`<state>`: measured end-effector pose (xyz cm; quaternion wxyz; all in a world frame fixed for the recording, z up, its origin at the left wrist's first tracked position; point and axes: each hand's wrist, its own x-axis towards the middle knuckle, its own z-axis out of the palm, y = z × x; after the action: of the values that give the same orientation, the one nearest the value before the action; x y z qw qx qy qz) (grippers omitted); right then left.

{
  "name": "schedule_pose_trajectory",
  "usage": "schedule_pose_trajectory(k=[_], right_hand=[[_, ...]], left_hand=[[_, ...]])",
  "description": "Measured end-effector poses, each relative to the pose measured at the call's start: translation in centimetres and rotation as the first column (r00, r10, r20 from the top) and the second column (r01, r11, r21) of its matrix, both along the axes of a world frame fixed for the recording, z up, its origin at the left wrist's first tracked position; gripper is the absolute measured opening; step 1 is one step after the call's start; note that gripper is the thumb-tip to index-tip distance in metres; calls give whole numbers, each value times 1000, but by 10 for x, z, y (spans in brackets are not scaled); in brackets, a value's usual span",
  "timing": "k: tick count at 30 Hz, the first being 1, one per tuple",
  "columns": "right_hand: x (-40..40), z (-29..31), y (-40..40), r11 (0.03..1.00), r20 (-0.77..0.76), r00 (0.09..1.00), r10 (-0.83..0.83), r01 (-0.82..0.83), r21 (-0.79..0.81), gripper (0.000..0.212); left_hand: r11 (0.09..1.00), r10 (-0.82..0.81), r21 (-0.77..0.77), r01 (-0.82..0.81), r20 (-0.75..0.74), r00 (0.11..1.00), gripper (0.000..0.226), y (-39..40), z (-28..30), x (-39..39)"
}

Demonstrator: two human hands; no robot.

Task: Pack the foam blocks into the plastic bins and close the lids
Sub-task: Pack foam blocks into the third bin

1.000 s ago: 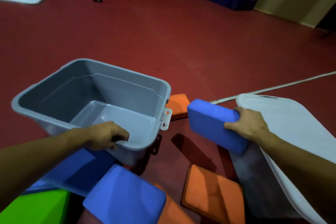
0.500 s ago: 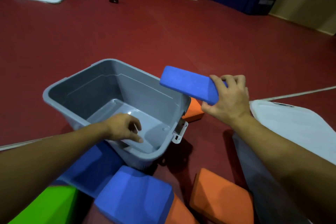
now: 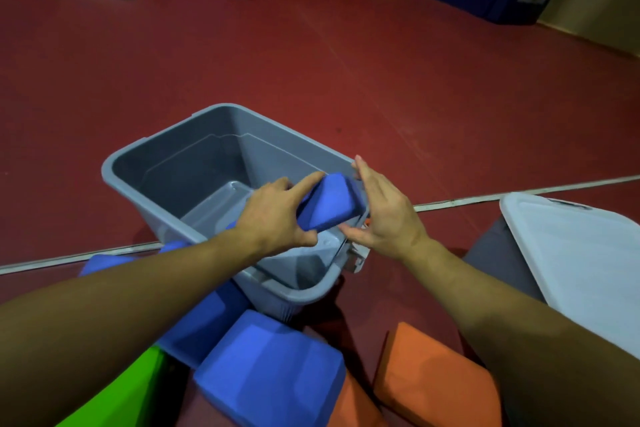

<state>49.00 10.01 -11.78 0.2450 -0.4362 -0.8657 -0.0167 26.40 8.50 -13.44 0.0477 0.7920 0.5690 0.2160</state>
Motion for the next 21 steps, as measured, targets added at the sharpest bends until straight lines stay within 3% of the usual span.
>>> schedule_pose_trajectory(k=[3,6,10,14,21], right_hand=[[9,-13,14,975,119,993,-17,43,-219,113],[17,-31,30,941,284,959,22,77,-331,120],[21,-55,38,889,240,971,-4,113,-443,129],[27,-64,35,887,201,979,-20,111,-448,126],[33,-68,1,901,355,929,-106,240,-361,133]], left_hand=[[997,72,-46,-68,116,991,106,1,-4,-8],[990,104,-119,-79,218,970,108,4,-8,-11],[987,99,-142,-71,203,974,106,9,-13,-7],[988,63,-148,-41,147,987,104,10,-21,1],[984,-55,-161,70,100,993,99,5,-28,3]])
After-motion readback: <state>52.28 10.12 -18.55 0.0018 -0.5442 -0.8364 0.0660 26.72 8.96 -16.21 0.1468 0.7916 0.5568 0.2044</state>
